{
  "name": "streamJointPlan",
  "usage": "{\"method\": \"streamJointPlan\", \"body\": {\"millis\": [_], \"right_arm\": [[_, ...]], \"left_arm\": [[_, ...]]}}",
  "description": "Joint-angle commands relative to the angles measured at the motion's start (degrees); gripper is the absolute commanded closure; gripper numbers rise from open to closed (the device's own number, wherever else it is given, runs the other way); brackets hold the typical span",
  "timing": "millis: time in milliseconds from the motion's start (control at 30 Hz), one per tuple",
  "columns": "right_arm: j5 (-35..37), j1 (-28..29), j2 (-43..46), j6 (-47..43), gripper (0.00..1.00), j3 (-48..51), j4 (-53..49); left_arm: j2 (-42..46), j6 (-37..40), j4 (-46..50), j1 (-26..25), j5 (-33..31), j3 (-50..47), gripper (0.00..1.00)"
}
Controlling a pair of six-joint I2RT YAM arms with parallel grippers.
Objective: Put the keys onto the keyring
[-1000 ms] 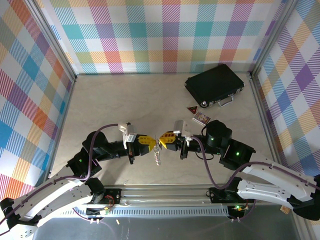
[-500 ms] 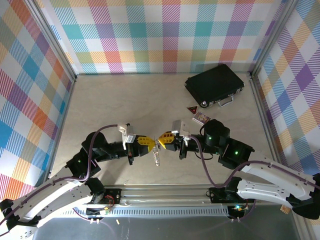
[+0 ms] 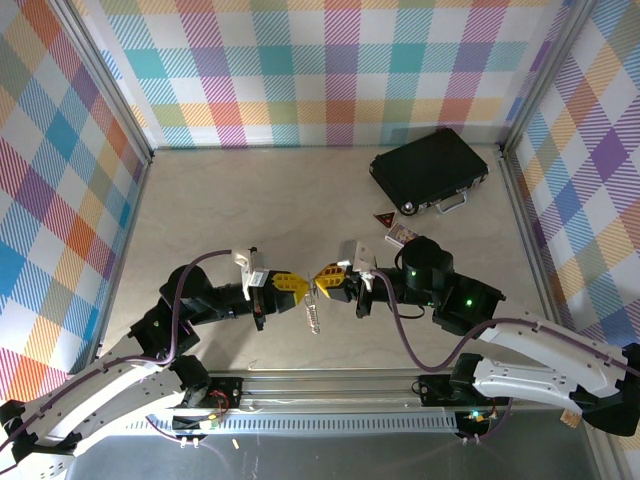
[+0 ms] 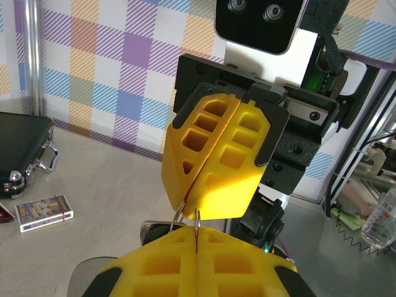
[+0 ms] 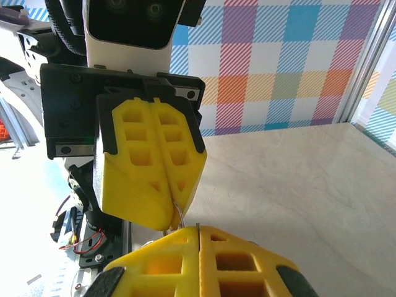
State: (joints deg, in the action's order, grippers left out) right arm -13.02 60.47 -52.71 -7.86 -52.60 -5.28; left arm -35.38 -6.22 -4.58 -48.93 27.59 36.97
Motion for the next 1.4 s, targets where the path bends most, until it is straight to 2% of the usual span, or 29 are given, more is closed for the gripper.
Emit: {"method": "streamJointPlan", "body": {"millis": [0, 433, 1367], "right_arm": [[-0.2, 0.3, 1.7, -0.4, 1.00, -1.2, 0.7], [-1.7, 0.3, 3.1, 5.0, 1.00, -2.1, -0.8], [-4.2, 0.3, 0.1, 4.5, 1.00, -3.2, -1.8]], "left_arm": [[1.1, 1.0, -1.5, 0.3, 0.7, 0.1, 1.00], [1.6, 1.2, -1.3, 0.3, 0.0, 0.0, 1.00], [1.7, 1.0, -1.7, 0.3, 0.9, -0.1, 1.00]]}}
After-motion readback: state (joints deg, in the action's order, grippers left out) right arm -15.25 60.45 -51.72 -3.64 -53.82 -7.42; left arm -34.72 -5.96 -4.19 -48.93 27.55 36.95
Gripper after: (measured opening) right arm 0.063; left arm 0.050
